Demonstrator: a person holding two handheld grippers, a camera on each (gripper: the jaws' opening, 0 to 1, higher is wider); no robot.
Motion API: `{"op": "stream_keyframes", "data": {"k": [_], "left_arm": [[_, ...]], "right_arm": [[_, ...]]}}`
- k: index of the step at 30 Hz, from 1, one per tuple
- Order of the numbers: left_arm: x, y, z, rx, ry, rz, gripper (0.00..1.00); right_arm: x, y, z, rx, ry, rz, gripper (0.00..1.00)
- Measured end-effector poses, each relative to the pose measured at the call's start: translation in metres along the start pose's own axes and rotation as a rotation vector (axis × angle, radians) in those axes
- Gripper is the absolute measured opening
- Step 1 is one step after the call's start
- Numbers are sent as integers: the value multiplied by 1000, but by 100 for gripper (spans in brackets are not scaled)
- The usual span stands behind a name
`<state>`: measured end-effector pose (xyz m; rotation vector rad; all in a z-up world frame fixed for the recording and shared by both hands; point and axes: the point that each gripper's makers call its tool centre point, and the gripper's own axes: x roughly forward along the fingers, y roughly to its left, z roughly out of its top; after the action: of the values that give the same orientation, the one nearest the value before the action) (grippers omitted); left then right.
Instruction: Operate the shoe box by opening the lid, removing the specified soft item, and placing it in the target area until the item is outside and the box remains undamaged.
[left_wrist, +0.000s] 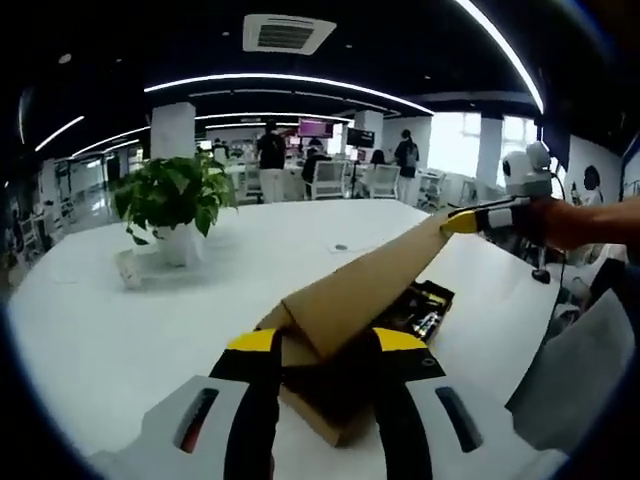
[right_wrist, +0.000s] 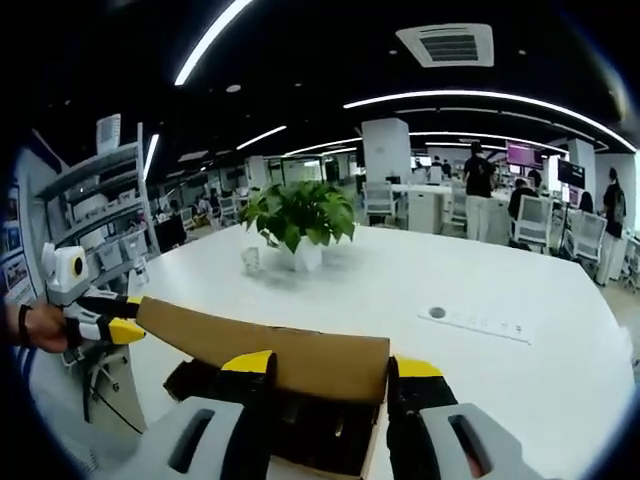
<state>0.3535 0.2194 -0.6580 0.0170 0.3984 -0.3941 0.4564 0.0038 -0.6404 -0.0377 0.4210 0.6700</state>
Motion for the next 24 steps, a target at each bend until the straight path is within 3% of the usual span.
{"op": "stream_keyframes", "data": {"k": [13, 19, 21, 24], "left_arm": [[9, 28, 22, 125, -2, 116, 16], [11, 43, 30, 120, -5, 183, 7], [11, 45, 32, 58, -18, 183, 6], [14, 47, 34, 73, -6, 186, 6]], "right_arm": [[17, -5, 30, -31, -37, 7, 40], [18, -4, 38, -87, -41, 42, 41], [18, -2, 38, -104, -40, 66, 42], [18, -3, 39, -123, -50, 84, 43]]}}
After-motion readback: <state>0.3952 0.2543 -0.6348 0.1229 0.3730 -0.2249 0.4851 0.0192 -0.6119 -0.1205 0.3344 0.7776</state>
